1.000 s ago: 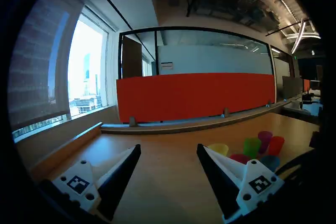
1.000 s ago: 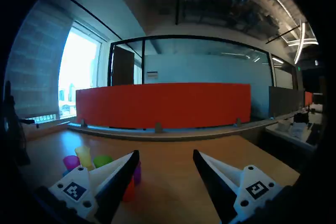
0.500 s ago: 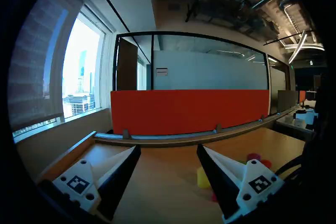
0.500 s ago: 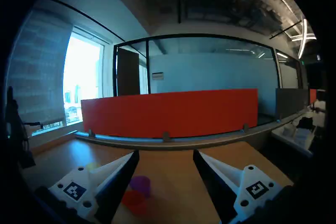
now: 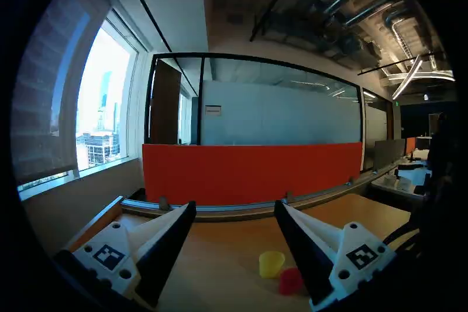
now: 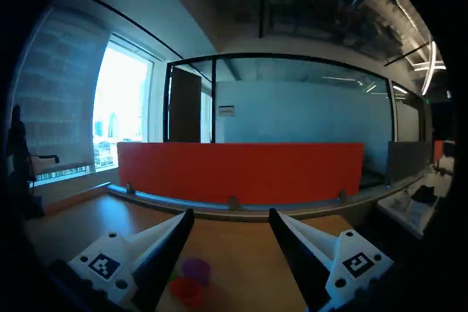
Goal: Pour water
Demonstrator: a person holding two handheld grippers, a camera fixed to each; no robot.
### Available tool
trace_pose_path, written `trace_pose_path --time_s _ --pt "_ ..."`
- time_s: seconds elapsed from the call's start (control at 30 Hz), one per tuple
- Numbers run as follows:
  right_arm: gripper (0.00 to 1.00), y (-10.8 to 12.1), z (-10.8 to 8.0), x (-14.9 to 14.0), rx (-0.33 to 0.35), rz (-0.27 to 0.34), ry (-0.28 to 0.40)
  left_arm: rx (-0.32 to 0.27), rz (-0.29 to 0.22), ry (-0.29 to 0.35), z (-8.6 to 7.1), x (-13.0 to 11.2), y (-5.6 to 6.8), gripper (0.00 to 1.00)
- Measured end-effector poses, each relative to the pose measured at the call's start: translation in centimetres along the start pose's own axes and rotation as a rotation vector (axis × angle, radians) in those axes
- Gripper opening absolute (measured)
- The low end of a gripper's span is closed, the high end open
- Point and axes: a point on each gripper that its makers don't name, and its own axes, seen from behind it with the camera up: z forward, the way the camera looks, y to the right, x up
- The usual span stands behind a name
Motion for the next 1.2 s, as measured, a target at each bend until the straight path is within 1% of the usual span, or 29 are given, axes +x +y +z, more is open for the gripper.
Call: trace_pose_path --time_s 0.1,0.2,0.4,0.57,0.67,0.8,0.9,1.0,1.1,1.2 --pt "0.99 -0.3 0.1 -0.1 0.014 0.0 -0.005 -0.015 0.002 -0.005 0.2 0.0 0.4 0.99" --pt "0.99 -0.9 0.2 -0.2 0.044 0.006 -0.007 -0.042 -0.006 -0.01 0.3 -0.2 1.1 0.99" --pt "0.99 -2.4 0.1 -0.2 0.142 0.011 -0.007 -0.127 -0.029 -0.031 0.8 -0.8 2.5 0.99" --pt "0.99 -3.6 -0.1 0.3 0.222 0.03 -0.007 -0.196 -0.039 -0.028 1.1 -0.8 3.7 0.99" --pt "0.99 -4.4 -0.2 0.5 0.278 0.034 -0.006 -0.241 -0.043 -0.026 1.1 -0.8 4.6 0.99" --pt "0.99 -5.8 -0.5 0.8 0.361 0.042 -0.011 -0.317 -0.048 -0.031 1.1 -1.2 6.1 0.99" --pt "0.99 -6.5 -0.5 1.1 0.408 0.052 -0.013 -0.373 -0.052 -0.035 1.1 -1.5 7.3 0.99" --pt "0.99 -6.8 -0.5 1.2 0.443 0.044 -0.016 -0.414 -0.054 -0.035 1.1 -1.5 8.0 0.99" --pt "0.99 -6.9 -0.3 1.1 0.462 0.023 -0.021 -0.438 -0.049 -0.038 1.1 -1.8 8.4 0.99" --pt "0.99 -6.8 -0.1 1.1 0.464 0.007 -0.024 -0.457 -0.04 -0.053 1.2 -2.1 8.9 0.99"
